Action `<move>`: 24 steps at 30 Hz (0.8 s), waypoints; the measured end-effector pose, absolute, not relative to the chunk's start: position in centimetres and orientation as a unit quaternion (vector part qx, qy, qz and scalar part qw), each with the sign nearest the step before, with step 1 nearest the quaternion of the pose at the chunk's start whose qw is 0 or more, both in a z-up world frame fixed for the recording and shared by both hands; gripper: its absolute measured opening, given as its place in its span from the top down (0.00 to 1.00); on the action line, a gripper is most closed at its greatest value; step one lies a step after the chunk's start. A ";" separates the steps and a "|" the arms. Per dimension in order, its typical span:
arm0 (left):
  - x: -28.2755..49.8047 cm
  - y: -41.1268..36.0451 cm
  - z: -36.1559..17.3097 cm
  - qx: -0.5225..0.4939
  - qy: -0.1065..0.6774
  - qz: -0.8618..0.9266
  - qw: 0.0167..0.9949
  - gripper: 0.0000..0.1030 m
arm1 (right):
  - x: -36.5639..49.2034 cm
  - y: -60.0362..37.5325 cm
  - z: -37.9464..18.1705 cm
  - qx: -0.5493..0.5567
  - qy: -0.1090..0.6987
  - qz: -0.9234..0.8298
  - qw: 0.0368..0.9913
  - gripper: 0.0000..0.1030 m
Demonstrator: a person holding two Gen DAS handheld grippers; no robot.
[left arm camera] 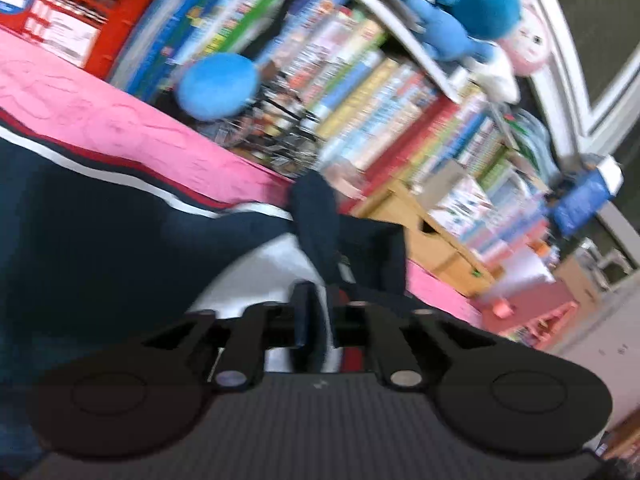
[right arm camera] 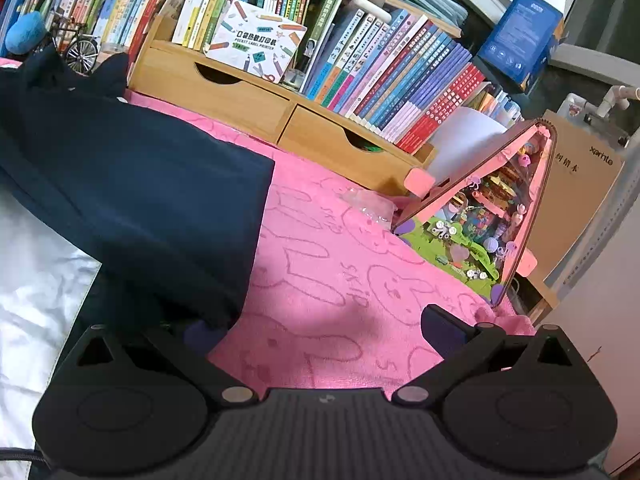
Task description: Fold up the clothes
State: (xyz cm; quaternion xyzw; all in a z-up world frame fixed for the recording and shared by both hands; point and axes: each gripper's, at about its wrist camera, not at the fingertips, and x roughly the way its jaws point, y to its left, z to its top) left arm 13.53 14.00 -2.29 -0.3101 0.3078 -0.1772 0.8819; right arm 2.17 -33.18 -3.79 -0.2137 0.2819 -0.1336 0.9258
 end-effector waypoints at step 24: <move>13.9 11.7 -1.9 -0.240 0.330 -0.136 0.903 0.94 | 1.1 -30.7 -2.7 -0.271 0.245 -0.123 0.923 0.00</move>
